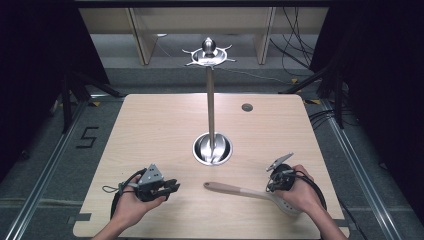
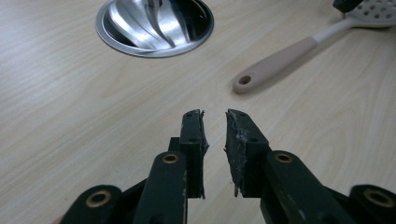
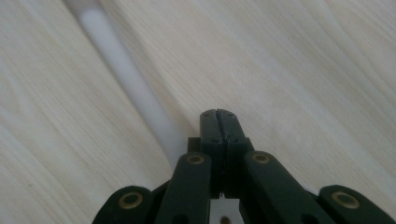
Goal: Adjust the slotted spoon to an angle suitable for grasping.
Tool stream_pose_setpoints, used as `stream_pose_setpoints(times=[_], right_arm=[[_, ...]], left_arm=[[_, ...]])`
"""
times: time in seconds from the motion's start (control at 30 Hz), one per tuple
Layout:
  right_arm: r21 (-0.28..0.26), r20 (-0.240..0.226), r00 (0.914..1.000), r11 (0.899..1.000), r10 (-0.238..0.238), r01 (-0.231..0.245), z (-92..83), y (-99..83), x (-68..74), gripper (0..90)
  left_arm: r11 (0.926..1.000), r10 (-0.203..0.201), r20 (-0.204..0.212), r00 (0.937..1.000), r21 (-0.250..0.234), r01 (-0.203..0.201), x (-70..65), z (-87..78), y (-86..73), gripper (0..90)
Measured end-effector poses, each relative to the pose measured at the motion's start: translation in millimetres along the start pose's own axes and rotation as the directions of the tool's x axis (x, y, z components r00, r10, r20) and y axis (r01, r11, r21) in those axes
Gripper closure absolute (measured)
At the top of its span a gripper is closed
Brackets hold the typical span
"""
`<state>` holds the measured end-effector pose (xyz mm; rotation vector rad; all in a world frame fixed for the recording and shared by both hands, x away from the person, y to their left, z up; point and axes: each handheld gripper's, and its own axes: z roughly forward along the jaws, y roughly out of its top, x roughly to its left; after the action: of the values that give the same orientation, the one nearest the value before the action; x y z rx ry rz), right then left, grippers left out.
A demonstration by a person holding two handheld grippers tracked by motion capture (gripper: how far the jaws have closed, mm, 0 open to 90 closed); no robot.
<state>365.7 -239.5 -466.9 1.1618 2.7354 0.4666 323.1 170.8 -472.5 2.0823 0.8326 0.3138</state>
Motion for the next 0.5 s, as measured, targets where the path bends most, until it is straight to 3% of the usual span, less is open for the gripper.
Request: stream_pose_setpoints(times=[0.07,0.2,0.33,0.37,0.5], right_arm=[[-0.003,0.023,0.9997,1.000,-0.008,0.008,-0.5,0.8,-1.5,90.0],[0.022,0.040,0.9985,0.999,0.038,-0.039,-4.0,0.3,-4.2,90.0],[0.015,0.034,0.9979,0.998,0.055,-0.056,-1.7,1.1,-7.0,90.0],[0.010,0.035,0.9985,0.999,0.042,-0.042,0.1,2.7,-9.3,90.0],[-0.002,0.040,0.9979,0.999,0.051,-0.051,-1.5,2.8,-9.9,90.0]], left_arm=[[1.0000,0.001,0.027,0.9996,0.005,-0.001,-5.4,0.5,0.5,75.4],[0.9989,0.044,0.059,0.9973,0.010,-0.045,-17.4,3.8,7.1,75.4],[0.9997,0.024,0.078,0.9967,0.006,-0.025,-24.6,11.0,11.9,76.1],[0.9979,0.055,0.090,0.9944,0.028,-0.058,-26.2,15.3,15.3,77.1],[0.9975,0.052,0.117,0.9918,0.041,-0.057,-30.6,23.6,20.4,80.5]])
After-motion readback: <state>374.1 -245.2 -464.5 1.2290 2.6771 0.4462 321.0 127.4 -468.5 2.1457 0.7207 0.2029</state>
